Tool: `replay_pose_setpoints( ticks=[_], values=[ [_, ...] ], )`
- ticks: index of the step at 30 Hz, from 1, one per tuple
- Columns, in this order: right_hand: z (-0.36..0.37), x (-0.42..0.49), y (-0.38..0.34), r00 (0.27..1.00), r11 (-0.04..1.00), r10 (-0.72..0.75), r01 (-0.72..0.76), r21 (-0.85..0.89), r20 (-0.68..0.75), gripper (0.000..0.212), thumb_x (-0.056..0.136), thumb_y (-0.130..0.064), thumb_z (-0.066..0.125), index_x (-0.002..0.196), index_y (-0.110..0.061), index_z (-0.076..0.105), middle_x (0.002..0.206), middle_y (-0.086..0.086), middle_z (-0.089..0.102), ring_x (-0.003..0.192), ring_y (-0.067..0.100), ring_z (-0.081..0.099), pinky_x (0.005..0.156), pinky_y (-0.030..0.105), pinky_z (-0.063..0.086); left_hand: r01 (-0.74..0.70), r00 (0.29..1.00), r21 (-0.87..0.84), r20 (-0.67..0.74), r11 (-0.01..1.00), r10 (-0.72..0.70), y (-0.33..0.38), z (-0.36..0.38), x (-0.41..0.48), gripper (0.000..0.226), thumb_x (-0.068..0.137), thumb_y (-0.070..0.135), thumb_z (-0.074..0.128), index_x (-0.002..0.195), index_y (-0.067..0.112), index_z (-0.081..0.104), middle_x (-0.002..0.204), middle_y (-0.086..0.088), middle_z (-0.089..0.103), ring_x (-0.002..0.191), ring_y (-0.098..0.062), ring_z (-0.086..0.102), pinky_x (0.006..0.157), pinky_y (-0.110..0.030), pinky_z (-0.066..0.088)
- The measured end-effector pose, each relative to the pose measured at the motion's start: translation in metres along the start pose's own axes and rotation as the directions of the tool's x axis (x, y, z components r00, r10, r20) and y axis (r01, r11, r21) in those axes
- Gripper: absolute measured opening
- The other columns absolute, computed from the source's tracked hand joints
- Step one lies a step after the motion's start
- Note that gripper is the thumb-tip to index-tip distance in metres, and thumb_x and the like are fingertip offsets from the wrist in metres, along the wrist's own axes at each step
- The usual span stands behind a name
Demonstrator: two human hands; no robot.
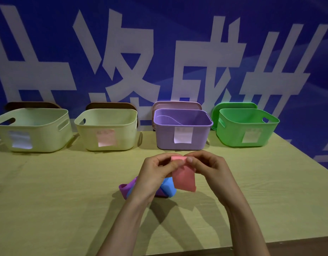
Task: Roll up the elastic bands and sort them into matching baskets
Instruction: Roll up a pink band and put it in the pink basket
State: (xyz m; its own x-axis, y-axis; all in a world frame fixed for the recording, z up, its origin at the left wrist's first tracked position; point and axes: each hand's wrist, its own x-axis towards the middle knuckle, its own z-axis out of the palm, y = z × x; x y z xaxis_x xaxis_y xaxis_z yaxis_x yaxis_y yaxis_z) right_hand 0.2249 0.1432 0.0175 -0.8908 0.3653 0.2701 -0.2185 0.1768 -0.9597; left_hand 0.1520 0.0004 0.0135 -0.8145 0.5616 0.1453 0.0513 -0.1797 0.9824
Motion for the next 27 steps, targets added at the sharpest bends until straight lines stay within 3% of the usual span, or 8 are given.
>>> replay_pose_setpoints(
  ticks=[3, 9, 15, 20, 27],
  values=[
    [0.0018, 0.0012, 0.0006, 0.999, 0.999, 0.009, -0.008, 0.047, -0.036, 0.009, 0.085, -0.009, 0.066, 0.089, -0.008, 0.073, 0.08, 0.005, 0.073, 0.074, 0.008, 0.062, 0.067, 0.019, 0.051, 0.067, 0.998, -0.069, 0.008, 0.995, -0.067, -0.0024, -0.0012, 0.0013, 0.04, 0.066, 0.029, 0.076, 0.103, 0.014, 0.071, 0.101, -0.009, 0.073, 0.097, -0.022, 0.069, 0.086, -0.034, 0.055],
    [0.0021, 0.0017, 0.0016, 0.996, 0.989, 0.019, -0.007, 0.147, -0.083, 0.01, 0.081, -0.005, 0.068, 0.089, -0.009, 0.072, 0.081, 0.003, 0.073, 0.075, 0.007, 0.063, 0.068, 0.019, 0.051, 0.13, 0.991, -0.09, -0.003, 0.987, -0.131, -0.0047, -0.0031, 0.0009, 0.026, 0.079, 0.009, 0.071, 0.105, 0.005, 0.07, 0.098, -0.012, 0.074, 0.097, -0.025, 0.069, 0.084, -0.033, 0.057],
    [0.0024, -0.0001, -0.0008, 0.997, 0.983, -0.004, 0.017, 0.183, -0.076, 0.021, 0.074, 0.005, 0.07, 0.085, -0.013, 0.073, 0.081, 0.003, 0.073, 0.077, 0.009, 0.064, 0.071, 0.021, 0.053, 0.077, 0.997, -0.073, 0.013, 0.994, -0.076, 0.0008, -0.0037, 0.0008, 0.031, 0.077, 0.003, 0.071, 0.108, 0.003, 0.069, 0.099, -0.012, 0.074, 0.096, -0.023, 0.07, 0.08, -0.027, 0.057],
    [0.0008, -0.0003, -0.0026, 0.998, 0.987, -0.028, 0.035, 0.154, -0.049, 0.028, 0.071, 0.014, 0.069, 0.084, -0.011, 0.071, 0.082, -0.001, 0.075, 0.082, 0.007, 0.067, 0.073, 0.019, 0.053, 0.019, 0.999, -0.027, 0.031, 0.999, -0.019, 0.0023, -0.005, -0.0012, 0.03, 0.076, 0.006, 0.073, 0.106, 0.002, 0.07, 0.102, -0.012, 0.073, 0.101, -0.024, 0.068, 0.091, -0.032, 0.054],
    [0.0036, -0.0007, -0.0018, 0.998, 0.991, -0.059, 0.06, 0.116, -0.011, 0.026, 0.072, 0.017, 0.067, 0.086, -0.005, 0.07, 0.087, -0.002, 0.074, 0.088, 0.007, 0.067, 0.074, 0.017, 0.051, 0.008, 0.999, -0.101, -0.04, 0.995, -0.012, 0.0033, -0.0041, -0.002, 0.026, 0.076, 0.015, 0.074, 0.098, -0.001, 0.072, 0.098, -0.019, 0.072, 0.096, -0.031, 0.068, 0.085, -0.037, 0.057]
  ],
)
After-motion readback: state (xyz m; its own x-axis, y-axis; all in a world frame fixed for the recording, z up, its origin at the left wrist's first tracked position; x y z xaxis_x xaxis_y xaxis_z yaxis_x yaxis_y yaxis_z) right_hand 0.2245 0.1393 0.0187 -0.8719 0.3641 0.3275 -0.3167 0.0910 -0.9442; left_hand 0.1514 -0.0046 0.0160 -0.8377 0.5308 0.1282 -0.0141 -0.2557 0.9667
